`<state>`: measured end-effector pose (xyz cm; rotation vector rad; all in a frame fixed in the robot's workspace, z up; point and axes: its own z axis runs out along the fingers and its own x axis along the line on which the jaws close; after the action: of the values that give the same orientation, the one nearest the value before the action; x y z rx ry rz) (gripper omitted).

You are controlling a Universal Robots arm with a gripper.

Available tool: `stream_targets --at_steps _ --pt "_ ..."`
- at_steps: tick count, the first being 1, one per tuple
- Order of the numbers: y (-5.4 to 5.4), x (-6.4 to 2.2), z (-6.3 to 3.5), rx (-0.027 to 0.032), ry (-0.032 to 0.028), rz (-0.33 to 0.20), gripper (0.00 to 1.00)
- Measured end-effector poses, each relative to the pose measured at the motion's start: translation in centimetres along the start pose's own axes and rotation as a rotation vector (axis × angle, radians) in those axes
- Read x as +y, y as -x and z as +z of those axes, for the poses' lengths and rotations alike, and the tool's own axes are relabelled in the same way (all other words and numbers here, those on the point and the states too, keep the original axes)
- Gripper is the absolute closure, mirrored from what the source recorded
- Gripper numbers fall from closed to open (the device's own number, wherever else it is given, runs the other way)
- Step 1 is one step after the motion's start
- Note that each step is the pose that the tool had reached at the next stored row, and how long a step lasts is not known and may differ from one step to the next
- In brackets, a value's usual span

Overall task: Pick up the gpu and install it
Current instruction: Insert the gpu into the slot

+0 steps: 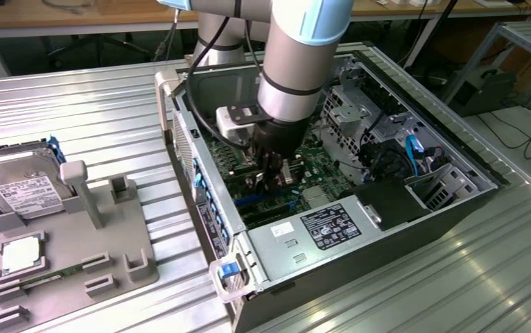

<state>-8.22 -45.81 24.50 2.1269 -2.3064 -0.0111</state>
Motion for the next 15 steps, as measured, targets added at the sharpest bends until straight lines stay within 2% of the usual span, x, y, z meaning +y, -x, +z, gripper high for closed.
stream_targets --at_steps 5,15 --pt "0.01 0.28 0.05 -0.0002 -0.0001 0.0 0.7" --pt "0.04 0.05 0.04 -0.0001 0.0 0.0 0.7"
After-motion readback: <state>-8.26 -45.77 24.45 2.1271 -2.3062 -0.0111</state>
